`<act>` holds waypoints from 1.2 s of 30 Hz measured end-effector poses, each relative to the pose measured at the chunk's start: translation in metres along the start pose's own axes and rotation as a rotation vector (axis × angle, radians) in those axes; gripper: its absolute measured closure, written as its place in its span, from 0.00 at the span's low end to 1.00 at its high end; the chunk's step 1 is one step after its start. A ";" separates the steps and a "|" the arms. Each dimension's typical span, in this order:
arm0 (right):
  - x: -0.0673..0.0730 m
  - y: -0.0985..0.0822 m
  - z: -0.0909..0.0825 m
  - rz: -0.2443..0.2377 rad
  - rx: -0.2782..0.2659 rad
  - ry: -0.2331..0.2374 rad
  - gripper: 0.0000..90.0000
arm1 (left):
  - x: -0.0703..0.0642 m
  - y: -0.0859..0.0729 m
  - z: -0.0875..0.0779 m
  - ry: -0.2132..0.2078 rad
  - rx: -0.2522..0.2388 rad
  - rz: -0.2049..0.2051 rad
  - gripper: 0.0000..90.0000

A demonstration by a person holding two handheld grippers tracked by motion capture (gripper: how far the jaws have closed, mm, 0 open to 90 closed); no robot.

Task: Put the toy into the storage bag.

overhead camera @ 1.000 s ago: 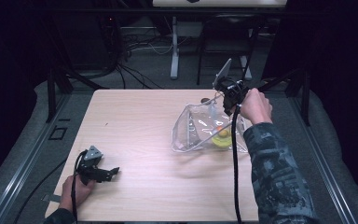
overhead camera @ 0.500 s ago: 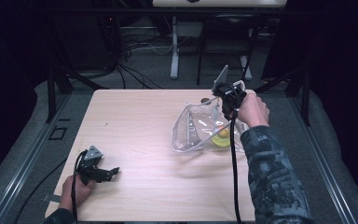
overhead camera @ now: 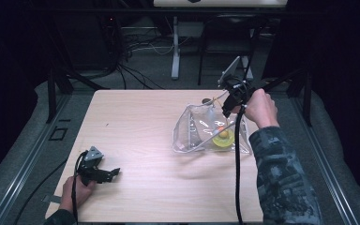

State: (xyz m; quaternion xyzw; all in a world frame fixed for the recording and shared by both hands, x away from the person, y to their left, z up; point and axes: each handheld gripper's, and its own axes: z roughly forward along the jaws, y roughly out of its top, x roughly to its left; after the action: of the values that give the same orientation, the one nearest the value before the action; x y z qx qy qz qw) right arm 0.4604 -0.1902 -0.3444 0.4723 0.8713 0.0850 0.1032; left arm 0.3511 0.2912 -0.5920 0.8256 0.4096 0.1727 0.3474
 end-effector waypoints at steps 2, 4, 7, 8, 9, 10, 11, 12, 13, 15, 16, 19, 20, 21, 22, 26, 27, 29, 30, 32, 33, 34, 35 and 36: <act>-0.001 -0.003 -0.008 0.009 -0.016 -0.002 0.33 | 0.000 0.000 0.000 0.002 -0.002 -0.001 0.02; -0.002 -0.006 -0.014 0.021 -0.021 0.000 0.23 | 0.000 0.000 0.000 0.000 0.000 0.000 0.02; -0.003 -0.014 -0.020 0.033 -0.038 -0.006 0.13 | 0.000 0.000 0.000 0.000 0.001 0.000 0.02; -0.004 -0.016 -0.021 0.038 -0.044 -0.003 0.09 | 0.000 0.000 0.000 0.000 0.001 0.000 0.02; -0.004 -0.019 -0.022 0.041 -0.045 -0.002 0.04 | 0.000 0.000 0.000 0.000 0.000 0.000 0.02; -0.005 -0.022 -0.022 0.042 -0.043 -0.008 0.01 | 0.000 0.000 0.000 0.000 0.000 0.000 0.02; -0.005 -0.025 -0.022 0.041 -0.042 -0.009 0.00 | 0.000 0.000 0.000 0.000 0.000 0.000 0.02; -0.006 -0.029 -0.022 0.040 -0.044 -0.005 0.00 | 0.000 0.000 0.000 0.000 0.000 0.000 0.02; -0.007 -0.032 -0.023 0.040 -0.038 -0.004 0.00 | 0.000 0.000 0.000 0.000 0.000 0.000 0.02; -0.007 -0.039 -0.022 0.054 -0.054 -0.001 0.00 | 0.000 0.000 0.000 0.000 0.000 0.000 0.02; -0.008 -0.042 -0.022 0.047 -0.050 -0.005 0.00 | 0.000 0.000 0.000 0.000 0.000 0.000 0.02; -0.011 -0.053 -0.020 0.060 -0.060 0.007 0.00 | 0.000 0.000 0.000 -0.001 0.000 -0.002 0.02; -0.013 -0.057 -0.019 0.068 -0.058 0.008 0.00 | -0.001 0.000 0.001 0.006 -0.009 -0.006 0.02; -0.014 -0.060 -0.017 0.076 -0.061 0.011 0.00 | -0.001 0.000 0.001 0.007 -0.009 -0.005 0.02; -0.015 -0.064 -0.015 0.076 -0.055 0.015 0.00 | 0.000 0.000 0.001 0.008 -0.008 -0.002 0.02; -0.017 -0.078 -0.011 0.081 -0.055 0.012 0.00 | 0.000 0.000 0.001 0.008 -0.008 -0.002 0.02; -0.016 -0.081 -0.010 0.080 -0.059 0.016 0.00 | 0.000 0.000 0.001 0.008 -0.008 -0.002 0.02; -0.015 -0.088 -0.008 0.078 -0.069 0.016 0.00 | 0.000 0.000 0.001 0.008 -0.009 -0.001 0.02; -0.014 -0.092 -0.007 0.072 -0.062 0.010 0.00 | 0.000 0.000 0.001 0.008 -0.008 -0.001 0.02; -0.013 -0.099 -0.005 0.067 -0.063 0.012 0.00 | 0.000 0.000 0.001 0.008 -0.008 -0.002 0.02; -0.012 -0.103 -0.003 0.073 -0.068 0.016 0.00 | 0.000 0.000 0.001 0.008 -0.008 -0.001 0.02; -0.012 -0.107 -0.002 0.068 -0.067 0.019 0.00 | 0.000 0.000 0.001 0.008 -0.008 -0.001 0.02; -0.011 -0.111 0.001 0.068 -0.067 0.026 0.00 | 0.000 0.000 0.001 0.008 -0.008 -0.001 0.02; -0.011 -0.115 0.003 0.068 -0.065 0.022 0.00 | 0.000 0.000 0.001 0.008 -0.008 -0.002 0.02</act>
State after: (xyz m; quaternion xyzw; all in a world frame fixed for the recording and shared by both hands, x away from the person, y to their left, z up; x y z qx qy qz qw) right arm 0.3743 -0.2610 -0.3744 0.4970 0.8526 0.1219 0.1061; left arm 0.3511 0.2906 -0.5928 0.8232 0.4110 0.1773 0.3493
